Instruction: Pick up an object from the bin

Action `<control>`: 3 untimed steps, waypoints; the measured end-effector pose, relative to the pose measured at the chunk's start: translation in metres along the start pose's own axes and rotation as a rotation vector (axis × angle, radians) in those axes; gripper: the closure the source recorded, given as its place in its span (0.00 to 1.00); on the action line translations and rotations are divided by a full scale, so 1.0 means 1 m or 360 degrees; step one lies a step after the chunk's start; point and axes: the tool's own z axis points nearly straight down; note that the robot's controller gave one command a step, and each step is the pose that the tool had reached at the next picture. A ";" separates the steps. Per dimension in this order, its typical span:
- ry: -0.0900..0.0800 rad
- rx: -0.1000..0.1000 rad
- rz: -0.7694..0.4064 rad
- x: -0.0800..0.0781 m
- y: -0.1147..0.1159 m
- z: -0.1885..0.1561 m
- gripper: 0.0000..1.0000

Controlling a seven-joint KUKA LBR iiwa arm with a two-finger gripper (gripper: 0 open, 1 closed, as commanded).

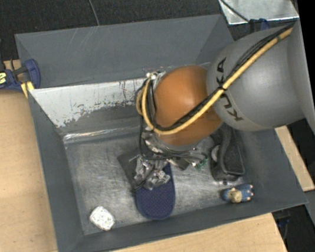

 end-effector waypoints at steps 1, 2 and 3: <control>-0.0001 0.0002 0.0005 -0.001 -0.001 -0.026 1.00; 0.0004 -0.0001 0.0007 -0.001 -0.001 -0.024 0.00; 0.0010 -0.0011 -0.0779 -0.016 -0.017 0.028 0.00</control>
Offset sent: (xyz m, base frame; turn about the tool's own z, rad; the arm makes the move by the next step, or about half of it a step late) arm 0.0003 -0.0006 0.0236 0.0006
